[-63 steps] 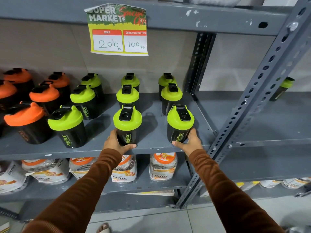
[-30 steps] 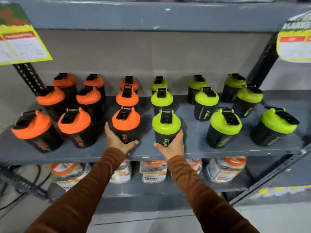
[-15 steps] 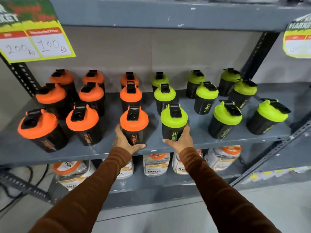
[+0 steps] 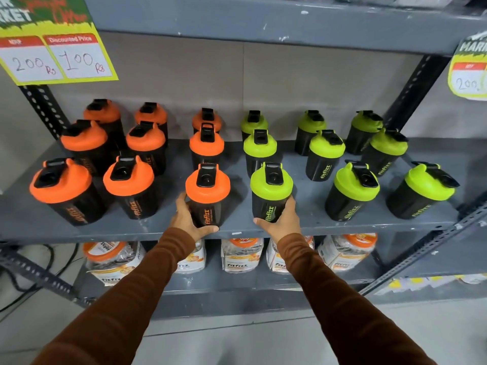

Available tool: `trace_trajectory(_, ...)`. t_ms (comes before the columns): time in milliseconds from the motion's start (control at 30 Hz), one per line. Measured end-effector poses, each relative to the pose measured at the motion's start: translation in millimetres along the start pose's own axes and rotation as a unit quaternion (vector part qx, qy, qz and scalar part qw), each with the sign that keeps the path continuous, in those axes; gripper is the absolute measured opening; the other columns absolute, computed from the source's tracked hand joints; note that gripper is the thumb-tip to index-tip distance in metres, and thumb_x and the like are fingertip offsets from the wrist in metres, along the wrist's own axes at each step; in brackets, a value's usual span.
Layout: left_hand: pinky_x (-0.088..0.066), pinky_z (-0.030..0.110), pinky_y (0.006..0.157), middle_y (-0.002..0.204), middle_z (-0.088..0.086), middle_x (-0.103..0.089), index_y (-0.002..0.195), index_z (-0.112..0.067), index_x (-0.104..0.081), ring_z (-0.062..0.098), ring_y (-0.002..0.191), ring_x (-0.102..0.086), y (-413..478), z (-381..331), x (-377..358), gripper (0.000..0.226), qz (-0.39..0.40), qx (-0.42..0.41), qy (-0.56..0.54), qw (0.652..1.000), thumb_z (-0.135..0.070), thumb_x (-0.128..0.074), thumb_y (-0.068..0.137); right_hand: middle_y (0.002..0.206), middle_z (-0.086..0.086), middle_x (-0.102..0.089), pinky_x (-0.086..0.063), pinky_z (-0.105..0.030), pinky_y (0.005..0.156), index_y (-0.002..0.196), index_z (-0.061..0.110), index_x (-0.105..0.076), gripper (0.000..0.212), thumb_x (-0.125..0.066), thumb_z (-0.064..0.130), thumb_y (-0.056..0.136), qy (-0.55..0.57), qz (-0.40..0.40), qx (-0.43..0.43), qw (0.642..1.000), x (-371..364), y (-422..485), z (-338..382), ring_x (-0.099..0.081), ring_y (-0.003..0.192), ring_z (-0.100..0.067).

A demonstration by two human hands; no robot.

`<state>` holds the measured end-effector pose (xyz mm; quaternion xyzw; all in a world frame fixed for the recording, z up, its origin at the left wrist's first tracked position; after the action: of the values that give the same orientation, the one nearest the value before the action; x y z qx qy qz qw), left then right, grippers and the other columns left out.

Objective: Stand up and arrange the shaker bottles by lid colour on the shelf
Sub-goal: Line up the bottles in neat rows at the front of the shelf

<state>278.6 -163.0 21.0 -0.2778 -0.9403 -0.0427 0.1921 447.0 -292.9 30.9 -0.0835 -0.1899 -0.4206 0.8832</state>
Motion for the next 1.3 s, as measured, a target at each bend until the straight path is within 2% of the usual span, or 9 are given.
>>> trace_trajectory(200, -0.030, 0.044, 0.109, 0.140, 0.017, -0.039, 0.137, -0.010, -0.010, 0.033, 0.128, -0.038, 2.0, 0.6, -0.1, 0.107, -0.004, 0.008, 0.004, 1.000, 0.001, -0.081, 0.058, 0.135, -0.013, -0.047, -0.038, -0.040, 0.108, 0.134, 0.010, -0.027, 0.098, -0.086, 0.009, 0.056, 0.000, -0.013, 0.017, 1.000, -2.4, 2.3, -4.3, -0.045, 0.124, -0.029)
trace_trajectory(333, -0.032, 0.048, 0.108, 0.139, 0.017, -0.041, 0.137, -0.014, -0.011, 0.034, 0.127, -0.040, 7.0, 7.5, 0.4, 0.107, -0.001, 0.007, 0.010, 1.000, -0.002, -0.081, 0.058, 0.146, -0.015, -0.027, -0.025, -0.044, 0.115, 0.140, 0.010, -0.017, 0.108, -0.086, 0.026, 0.057, -0.002, -0.111, 0.048, 0.993, -13.4, -19.0, -10.9, -0.024, 0.137, -0.027)
trace_trajectory(467, -0.030, 0.048, 0.109, 0.141, 0.015, -0.037, 0.139, -0.018, -0.004, 0.031, 0.129, -0.037, 8.9, 12.3, 1.8, 0.117, 0.011, -0.013, 0.019, 1.000, -0.006, -0.084, 0.055, 0.138, -0.013, -0.032, -0.018, -0.041, 0.113, 0.130, 0.011, -0.026, 0.078, -0.061, 0.051, 0.073, -0.088, -0.224, 0.237, 0.941, -42.0, -58.7, -1.5, -0.027, 0.128, -0.029)
trace_trajectory(567, -0.028, 0.037, 0.109, 0.135, 0.007, -0.038, 0.141, -0.014, -0.004, 0.017, 0.125, -0.035, -3.5, 24.0, 16.7, 0.117, 0.005, -0.047, 0.003, 0.999, -0.005, -0.084, 0.056, 0.132, -0.011, -0.038, -0.018, -0.032, 0.112, 0.122, 0.008, -0.037, 0.058, -0.050, 0.049, 0.083, -0.100, -0.195, 0.380, 0.899, -77.3, -76.3, 26.3, -0.036, 0.123, -0.027)
trace_trajectory(633, -0.034, 0.023, 0.099, 0.128, 0.010, -0.045, 0.137, -0.005, -0.022, 0.019, 0.120, -0.041, -19.1, 38.9, 38.8, 0.089, -0.043, -0.085, 0.032, 0.995, 0.000, -0.075, 0.066, 0.122, -0.012, -0.051, -0.031, -0.030, 0.107, 0.117, 0.007, -0.045, 0.047, -0.054, 0.040, 0.084, -0.077, -0.129, 0.416, 0.897, -105.4, -83.9, 49.7, -0.045, 0.114, -0.023)
trace_trajectory(733, -0.042, 0.029, 0.089, 0.111, 0.021, -0.056, 0.113, -0.001, -0.048, 0.036, 0.103, -0.055, -41.7, 68.0, 90.3, 0.048, -0.188, -0.113, 0.099, 0.971, -0.023, -0.065, 0.074, 0.094, -0.005, -0.064, -0.050, -0.029, 0.083, 0.106, 0.012, -0.054, 0.035, -0.059, 0.036, 0.080, 0.002, 0.002, 0.306, 0.952, -150.2, -89.0, 81.9, -0.059, 0.086, -0.012)
trace_trajectory(900, -0.036, 0.051, 0.097, 0.115, 0.033, -0.047, 0.117, 0.007, -0.041, 0.047, 0.109, -0.044, -27.0, 97.6, 180.2, 0.083, -0.342, -0.047, 0.109, 0.932, -0.042, -0.071, 0.057, 0.100, -0.008, -0.041, -0.039, -0.031, 0.088, 0.100, 0.011, -0.041, 0.058, -0.083, 0.014, 0.061, 0.109, -0.087, 0.103, 0.985, -212.7, -78.3, 106.8, -0.044, 0.093, -0.021)
trace_trajectory(1067, -0.035, 0.042, 0.106, 0.133, 0.009, -0.041, 0.136, -0.016, -0.017, 0.024, 0.121, -0.042, 12.5, 103.9, 216.6, 0.117, -0.213, 0.011, 0.012, 0.977, -0.013, -0.089, 0.044, 0.145, -0.019, -0.023, -0.023, -0.036, 0.114, 0.139, 0.003, -0.014, 0.108, -0.083, -0.001, 0.056, 0.092, 0.042, 0.011, 0.995, -242.7, -57.3, 114.2, -0.029, 0.134, -0.027)
trace_trajectory(1300, -0.036, 0.053, 0.105, 0.134, 0.016, -0.043, 0.132, -0.018, -0.019, 0.032, 0.122, -0.044, 34.2, 122.7, 230.5, 0.109, -0.132, 0.025, -0.050, 0.990, -0.001, -0.086, 0.047, 0.138, -0.016, -0.044, -0.035, -0.034, 0.104, 0.137, 0.009, -0.021, 0.094, -0.080, 0.002, 0.063, 0.028, 0.031, -0.006, 0.999, -241.4, -61.6, 120.3, -0.043, 0.127, -0.031)
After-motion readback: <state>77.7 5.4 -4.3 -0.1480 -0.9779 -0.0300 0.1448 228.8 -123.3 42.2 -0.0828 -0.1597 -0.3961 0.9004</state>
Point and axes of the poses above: each hand's wrist, its own y-axis towards the middle knuckle, its own x-axis out of the back of the hand, z = x × y, the point moved 1 cm from there along y, towards the middle knuckle
